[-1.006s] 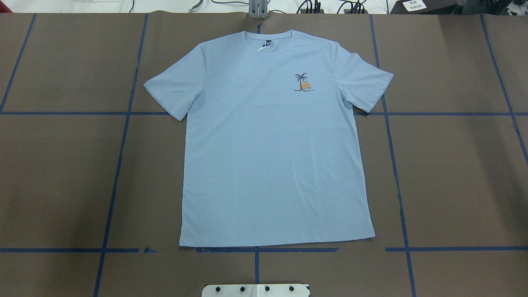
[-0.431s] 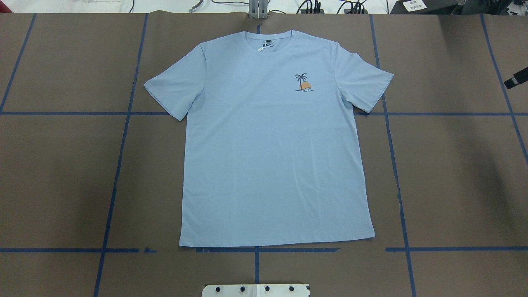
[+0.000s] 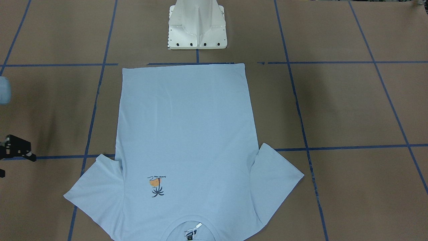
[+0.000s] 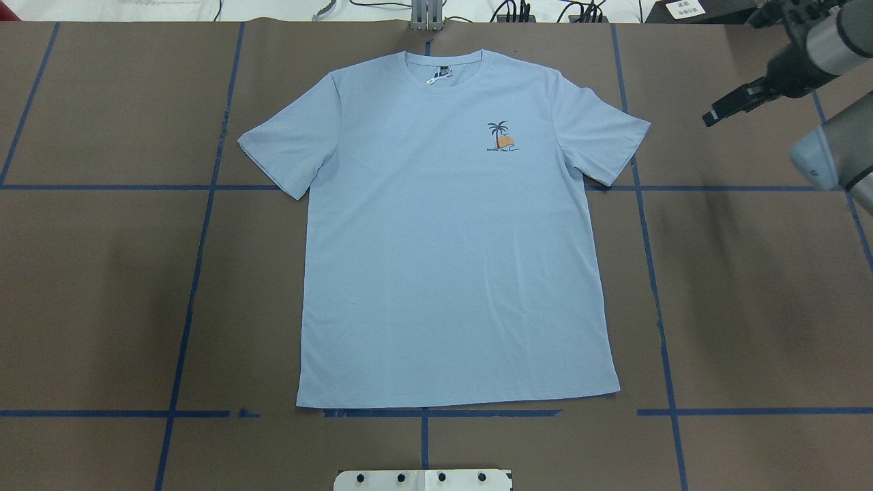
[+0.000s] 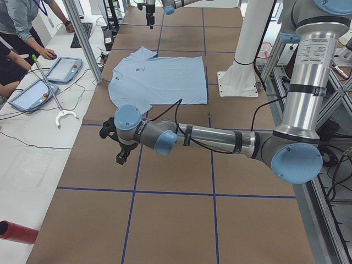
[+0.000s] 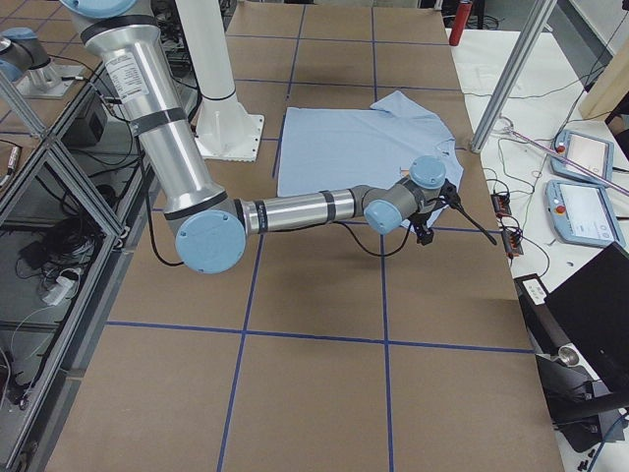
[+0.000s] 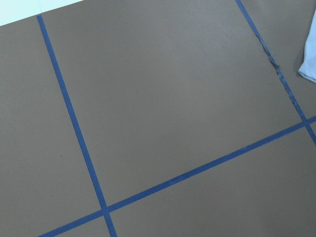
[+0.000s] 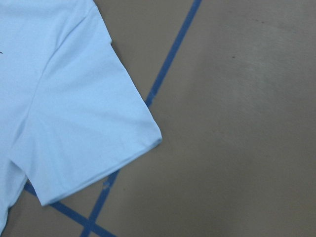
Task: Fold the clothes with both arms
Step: 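Move the right gripper down to the sleeve nearest it and grasp it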
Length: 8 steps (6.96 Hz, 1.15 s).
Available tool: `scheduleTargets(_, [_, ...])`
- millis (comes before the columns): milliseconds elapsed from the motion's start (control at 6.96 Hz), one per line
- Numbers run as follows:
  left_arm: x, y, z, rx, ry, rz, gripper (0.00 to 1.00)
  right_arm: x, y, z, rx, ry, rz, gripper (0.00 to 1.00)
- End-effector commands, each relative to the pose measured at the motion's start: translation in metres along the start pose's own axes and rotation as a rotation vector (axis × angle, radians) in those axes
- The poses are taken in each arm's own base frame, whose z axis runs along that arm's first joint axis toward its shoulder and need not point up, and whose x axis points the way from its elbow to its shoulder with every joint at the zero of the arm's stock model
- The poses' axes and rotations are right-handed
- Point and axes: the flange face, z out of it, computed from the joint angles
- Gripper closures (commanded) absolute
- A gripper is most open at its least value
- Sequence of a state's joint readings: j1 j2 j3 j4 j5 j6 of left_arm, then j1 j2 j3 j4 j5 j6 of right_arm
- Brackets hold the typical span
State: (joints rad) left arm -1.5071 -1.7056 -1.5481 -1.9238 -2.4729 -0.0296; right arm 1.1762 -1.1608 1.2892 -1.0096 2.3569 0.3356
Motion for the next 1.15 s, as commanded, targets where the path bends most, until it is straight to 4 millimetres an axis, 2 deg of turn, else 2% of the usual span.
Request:
scheduleTargets(0, [0.007,-0.007,0.003,0.049,-0.02,0.039,0.0,-0.069,-0.044,0.057,0.054,0.073,0.029,0.0])
scheduleTargets(144, [0.007,-0.007,0.004,0.053,-0.019,0.045,0.0,-0.079,-0.062,0.072,0.058,0.104,0.039,0.0])
scheduleTargets(431, [0.012,-0.009,-0.001,0.065,-0.016,0.013,0.0,-0.062,-0.055,0.084,0.034,0.125,0.063,0.0])
scheduleTargets(862, [0.012,-0.009,-0.001,0.07,-0.014,0.016,0.0,-0.046,-0.059,0.098,0.025,0.183,0.087,0.01])
scheduleTargets(1006, [0.012,-0.009,-0.001,0.072,-0.012,0.019,0.0,-0.041,-0.057,0.106,0.009,0.189,0.096,0.04])
